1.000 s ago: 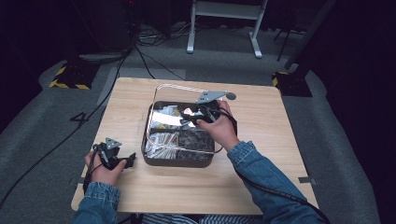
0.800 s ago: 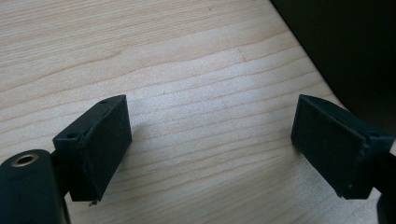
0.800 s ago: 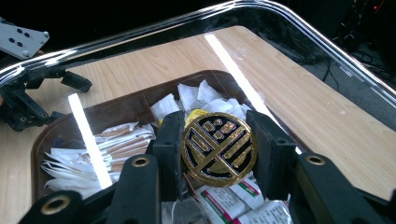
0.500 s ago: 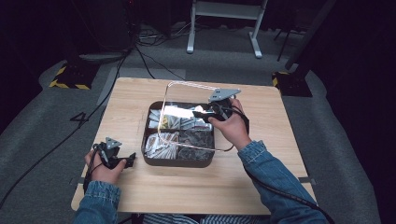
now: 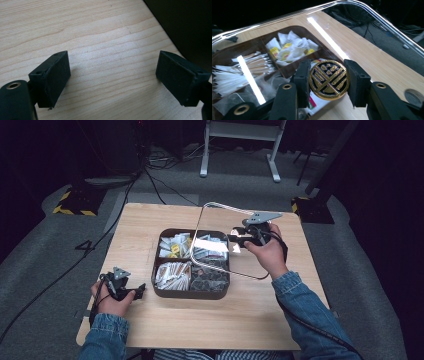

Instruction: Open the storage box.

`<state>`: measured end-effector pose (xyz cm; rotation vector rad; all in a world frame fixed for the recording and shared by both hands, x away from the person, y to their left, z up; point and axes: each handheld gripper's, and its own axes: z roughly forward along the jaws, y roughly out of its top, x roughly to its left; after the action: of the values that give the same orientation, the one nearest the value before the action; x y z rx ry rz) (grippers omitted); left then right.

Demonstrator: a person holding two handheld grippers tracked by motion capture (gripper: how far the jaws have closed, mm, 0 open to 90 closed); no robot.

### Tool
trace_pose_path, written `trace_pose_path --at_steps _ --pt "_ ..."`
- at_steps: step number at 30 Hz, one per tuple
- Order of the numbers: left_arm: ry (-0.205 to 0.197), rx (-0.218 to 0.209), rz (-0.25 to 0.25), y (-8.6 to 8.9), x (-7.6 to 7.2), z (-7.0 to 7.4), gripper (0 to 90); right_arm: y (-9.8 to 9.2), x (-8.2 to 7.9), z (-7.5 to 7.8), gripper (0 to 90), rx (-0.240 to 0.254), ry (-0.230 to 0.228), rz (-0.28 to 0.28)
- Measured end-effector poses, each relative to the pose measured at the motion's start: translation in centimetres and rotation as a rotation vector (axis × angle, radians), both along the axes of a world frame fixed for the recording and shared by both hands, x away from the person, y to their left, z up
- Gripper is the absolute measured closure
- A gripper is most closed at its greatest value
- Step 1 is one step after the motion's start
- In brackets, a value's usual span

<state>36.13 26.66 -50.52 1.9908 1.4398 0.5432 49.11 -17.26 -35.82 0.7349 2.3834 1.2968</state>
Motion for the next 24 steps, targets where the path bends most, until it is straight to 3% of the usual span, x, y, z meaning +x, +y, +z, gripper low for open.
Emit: trace_pose_path --at_steps 13,24 --pt "0.0 0.0 0.0 0.0 0.0 0.0 12.6 -4.5 1.2 -1.0 59.3 0.005 0.044 -0.095" --pt "0.0 -0.001 0.0 0.0 0.0 0.0 12.6 -7.3 1.9 -2.2 59.2 -0.002 0.058 -0.143"
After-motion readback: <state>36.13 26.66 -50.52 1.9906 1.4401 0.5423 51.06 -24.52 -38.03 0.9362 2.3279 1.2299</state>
